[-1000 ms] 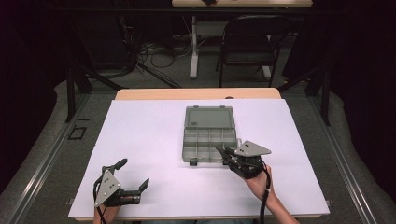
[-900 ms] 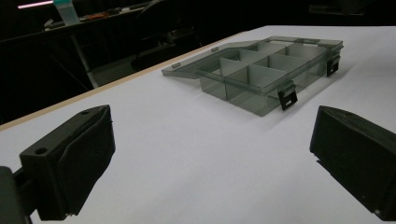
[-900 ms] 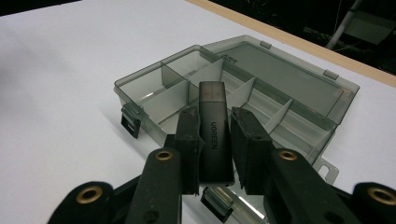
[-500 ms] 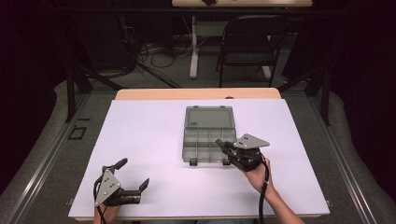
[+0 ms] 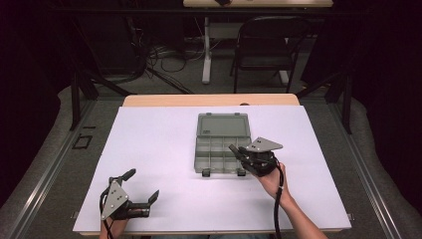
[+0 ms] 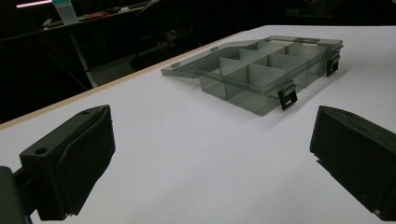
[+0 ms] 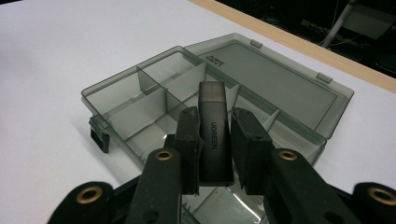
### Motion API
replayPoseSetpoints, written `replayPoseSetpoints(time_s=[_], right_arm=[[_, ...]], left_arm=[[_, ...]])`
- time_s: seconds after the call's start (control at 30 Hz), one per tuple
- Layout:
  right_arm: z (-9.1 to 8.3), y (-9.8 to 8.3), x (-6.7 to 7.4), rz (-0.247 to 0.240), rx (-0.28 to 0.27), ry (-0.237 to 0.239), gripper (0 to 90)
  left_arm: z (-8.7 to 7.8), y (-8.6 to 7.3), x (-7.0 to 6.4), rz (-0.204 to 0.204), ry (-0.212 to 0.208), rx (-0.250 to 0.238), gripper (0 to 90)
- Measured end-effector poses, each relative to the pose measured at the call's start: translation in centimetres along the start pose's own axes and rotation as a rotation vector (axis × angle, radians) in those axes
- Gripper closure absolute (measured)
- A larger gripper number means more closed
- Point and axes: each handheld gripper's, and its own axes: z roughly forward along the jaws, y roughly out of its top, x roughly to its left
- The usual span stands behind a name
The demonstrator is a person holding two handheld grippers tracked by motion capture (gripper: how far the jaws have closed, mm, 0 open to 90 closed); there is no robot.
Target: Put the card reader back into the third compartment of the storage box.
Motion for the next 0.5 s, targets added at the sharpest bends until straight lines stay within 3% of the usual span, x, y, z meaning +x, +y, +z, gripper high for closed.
replayPoseSetpoints(time_s=[0.5], right_arm=[[1.6,0.7,-0.7,0.014,0.021,-0.001,73.5]], left_arm=[[0.0,0.0,0.0,0.002,0.0,-0.001,0.2]])
